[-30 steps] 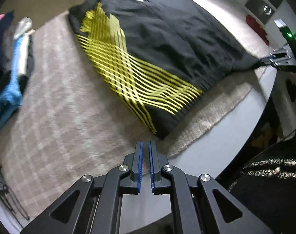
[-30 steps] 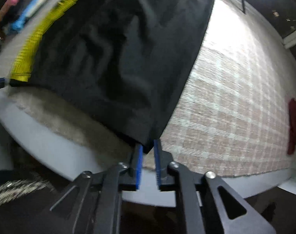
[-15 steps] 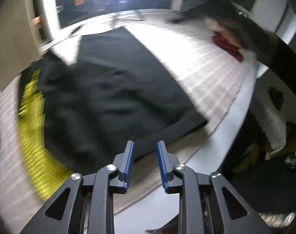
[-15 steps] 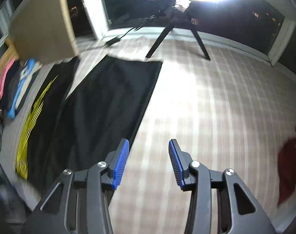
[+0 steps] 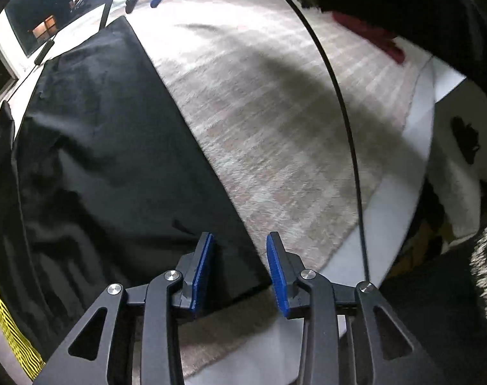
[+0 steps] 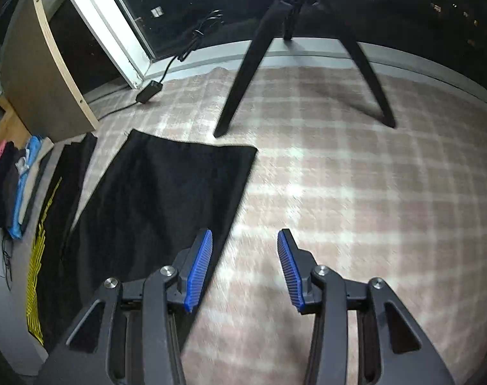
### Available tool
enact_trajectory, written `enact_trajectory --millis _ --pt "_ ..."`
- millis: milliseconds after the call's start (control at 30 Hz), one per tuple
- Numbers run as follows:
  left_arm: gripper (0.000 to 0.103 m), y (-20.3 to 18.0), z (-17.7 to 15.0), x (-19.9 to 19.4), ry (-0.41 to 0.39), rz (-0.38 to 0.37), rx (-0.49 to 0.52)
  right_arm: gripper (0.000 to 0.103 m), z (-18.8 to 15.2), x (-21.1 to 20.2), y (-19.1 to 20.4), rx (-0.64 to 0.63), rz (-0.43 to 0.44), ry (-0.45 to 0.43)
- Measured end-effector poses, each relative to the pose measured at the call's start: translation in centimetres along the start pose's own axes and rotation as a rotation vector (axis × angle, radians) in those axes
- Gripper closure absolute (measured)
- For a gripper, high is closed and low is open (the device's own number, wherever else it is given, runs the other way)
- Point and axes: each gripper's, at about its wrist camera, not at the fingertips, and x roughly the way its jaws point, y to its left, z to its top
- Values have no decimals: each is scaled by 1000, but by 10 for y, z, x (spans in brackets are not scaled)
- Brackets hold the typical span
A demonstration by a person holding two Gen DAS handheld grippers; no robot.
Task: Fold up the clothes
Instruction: 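Grasp the pants leg ends with both grippers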
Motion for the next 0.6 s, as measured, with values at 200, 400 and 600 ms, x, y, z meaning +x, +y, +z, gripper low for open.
enact_trajectory --millis 200,400,600 --pt "76 18 -3 -1 -4 -38 -94 60 22 35 19 -73 -61 27" --pt "102 41 -10 -11 -15 -122 -189 89 26 54 32 -112 -48 24" --pt "102 70 -22 -43 -100 -219 -265 100 38 29 42 -73 24 -27"
